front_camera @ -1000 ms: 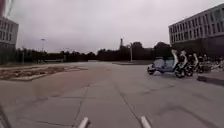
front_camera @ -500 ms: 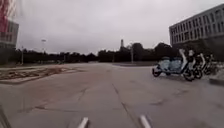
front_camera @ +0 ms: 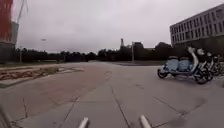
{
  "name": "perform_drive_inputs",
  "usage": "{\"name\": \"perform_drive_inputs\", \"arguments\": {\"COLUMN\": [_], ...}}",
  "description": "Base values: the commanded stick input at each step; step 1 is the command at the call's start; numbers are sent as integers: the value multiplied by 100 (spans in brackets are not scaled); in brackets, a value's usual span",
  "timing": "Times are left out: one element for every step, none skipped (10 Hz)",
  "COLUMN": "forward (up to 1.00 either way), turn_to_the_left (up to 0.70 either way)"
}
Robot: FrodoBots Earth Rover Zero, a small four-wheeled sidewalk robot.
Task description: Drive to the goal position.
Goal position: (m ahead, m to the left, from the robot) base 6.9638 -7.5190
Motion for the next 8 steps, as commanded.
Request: {"name": "perform_drive_inputs", "arguments": {"forward": [100, 100, 100, 100, 100, 100, 100, 100], "turn_to_the_left": [2, 2, 2, 2, 2, 1, -31, -1]}}
